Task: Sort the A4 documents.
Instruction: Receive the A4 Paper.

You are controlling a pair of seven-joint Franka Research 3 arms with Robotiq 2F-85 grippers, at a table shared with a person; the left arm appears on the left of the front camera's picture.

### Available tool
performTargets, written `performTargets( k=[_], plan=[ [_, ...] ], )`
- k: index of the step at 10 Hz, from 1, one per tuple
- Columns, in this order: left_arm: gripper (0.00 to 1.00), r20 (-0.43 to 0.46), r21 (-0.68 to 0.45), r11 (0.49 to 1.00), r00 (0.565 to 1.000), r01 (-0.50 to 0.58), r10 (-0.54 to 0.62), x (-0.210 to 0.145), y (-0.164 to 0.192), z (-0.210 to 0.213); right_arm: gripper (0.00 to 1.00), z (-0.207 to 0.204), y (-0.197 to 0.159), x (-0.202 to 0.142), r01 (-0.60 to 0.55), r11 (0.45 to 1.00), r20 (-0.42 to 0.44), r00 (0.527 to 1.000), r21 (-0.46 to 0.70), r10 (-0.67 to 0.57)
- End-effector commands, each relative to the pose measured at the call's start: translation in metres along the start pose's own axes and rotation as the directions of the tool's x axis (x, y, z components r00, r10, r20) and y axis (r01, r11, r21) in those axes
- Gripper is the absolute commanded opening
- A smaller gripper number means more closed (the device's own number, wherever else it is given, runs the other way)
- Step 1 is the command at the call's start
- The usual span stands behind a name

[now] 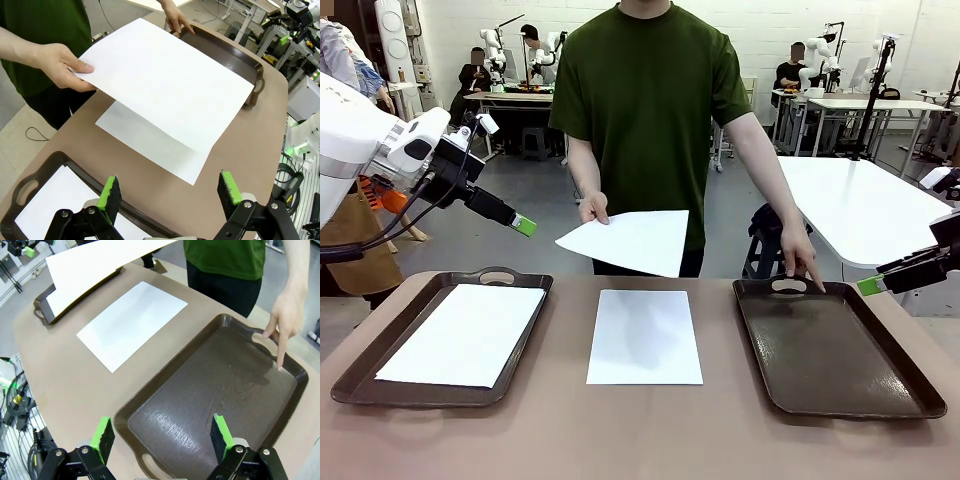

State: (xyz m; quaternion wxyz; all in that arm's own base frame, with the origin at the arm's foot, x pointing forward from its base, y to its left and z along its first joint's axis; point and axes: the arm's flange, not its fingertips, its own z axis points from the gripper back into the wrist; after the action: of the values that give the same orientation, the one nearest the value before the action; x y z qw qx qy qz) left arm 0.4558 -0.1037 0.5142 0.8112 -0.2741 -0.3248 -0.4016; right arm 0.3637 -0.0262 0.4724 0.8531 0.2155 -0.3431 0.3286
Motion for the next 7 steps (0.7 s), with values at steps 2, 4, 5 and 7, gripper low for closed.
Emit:
performTargets(
  k=[2, 4, 5, 7],
  plan=[
    [1.0, 0.001, -0.001, 1.0, 1.0, 0.004, -0.004, 0.0, -0.001, 0.0, 1.0, -0.004, -0.004, 0.001, -0.007, 1.0, 0.027, 1.0, 0.019, 0.006],
    [1.0, 0.001, -0.001, 1.0, 1.0, 0.004, -0.004, 0.0, -0.001, 0.0, 1.0, -0.004, -0.004, 0.001, -0.007, 1.0, 0.027, 1.0, 0.019, 0.006],
    [1.0, 0.001, -0.001, 1.0, 1.0, 0.004, -0.004, 0.0, -0.001, 0.0, 1.0, 0.0, 0.0, 0.0, 0.0, 1.0, 0.0, 1.0, 0.0, 0.0],
    [1.0, 0.001, -0.001, 1.0, 1.0, 0.004, -0.004, 0.0, -0.001, 0.0, 1.0, -0.013, -0.008, 0.012, 0.156, 0.982, 0.048, 0.986, 0.104, -0.162]
  ],
)
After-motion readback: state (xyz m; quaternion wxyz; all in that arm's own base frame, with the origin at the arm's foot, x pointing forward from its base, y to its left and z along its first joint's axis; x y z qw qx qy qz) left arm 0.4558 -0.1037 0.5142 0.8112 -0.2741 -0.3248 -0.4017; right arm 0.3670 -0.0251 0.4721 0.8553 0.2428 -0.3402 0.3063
